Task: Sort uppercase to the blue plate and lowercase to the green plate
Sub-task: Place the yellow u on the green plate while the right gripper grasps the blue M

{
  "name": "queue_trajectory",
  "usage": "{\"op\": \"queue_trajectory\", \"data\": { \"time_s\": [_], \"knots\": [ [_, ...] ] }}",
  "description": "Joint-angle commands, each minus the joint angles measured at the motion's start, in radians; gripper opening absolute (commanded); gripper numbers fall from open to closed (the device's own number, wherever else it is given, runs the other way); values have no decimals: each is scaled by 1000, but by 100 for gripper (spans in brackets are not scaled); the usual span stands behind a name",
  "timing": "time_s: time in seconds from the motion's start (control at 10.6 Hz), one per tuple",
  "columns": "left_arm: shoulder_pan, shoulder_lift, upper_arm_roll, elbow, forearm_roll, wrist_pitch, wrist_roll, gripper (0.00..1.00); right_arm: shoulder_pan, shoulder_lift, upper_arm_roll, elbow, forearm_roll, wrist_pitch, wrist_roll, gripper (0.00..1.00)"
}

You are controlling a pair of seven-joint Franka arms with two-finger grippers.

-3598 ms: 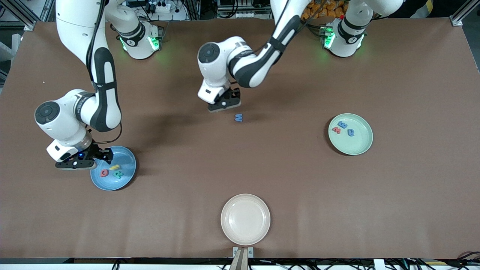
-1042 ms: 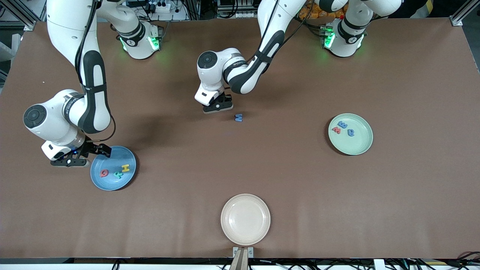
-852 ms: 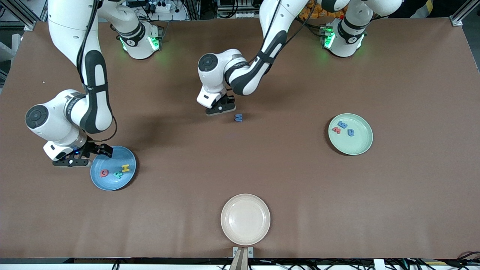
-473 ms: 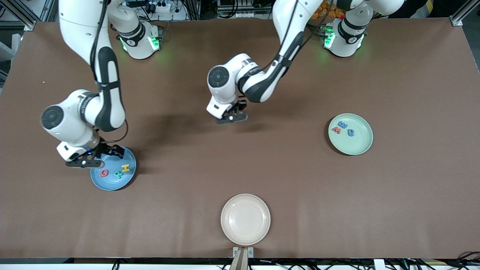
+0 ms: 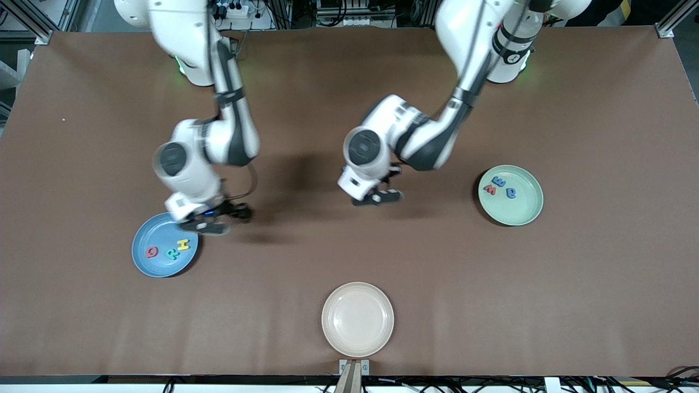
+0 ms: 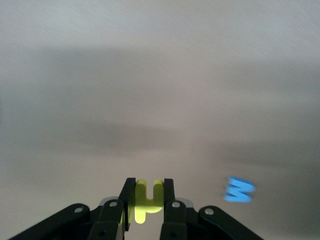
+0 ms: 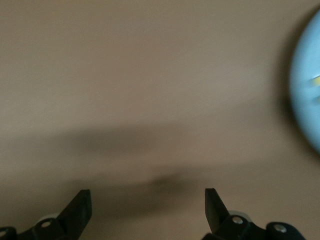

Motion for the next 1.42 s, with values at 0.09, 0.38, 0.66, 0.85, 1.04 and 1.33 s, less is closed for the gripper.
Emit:
{"op": "queue_trajectory", "data": {
  "time_s": [0.09, 0.38, 0.66, 0.85, 1.04, 1.33],
  "knots": [
    [201, -118, -8, -93, -15, -47, 252, 9, 6, 75, 151, 135, 3, -30, 223, 100],
    [342, -201, -14, -200, 64, -45, 436, 10, 61, 116, 236, 215, -55, -46, 423, 100],
    [450, -289, -14, -361, 105, 69, 571, 9, 116, 132, 255, 280, -118, -131, 594, 100],
    [537, -399, -52, -601, 112, 322, 588, 9, 143, 133, 255, 278, -121, -125, 608, 100],
    [618, -467, -63, -758, 126, 438, 720, 9, 141, 127, 255, 280, -121, -129, 604, 100],
    [732, -493, -61, -916, 177, 617, 843, 9, 133, 127, 261, 280, -118, -117, 596, 100]
  ]
}}
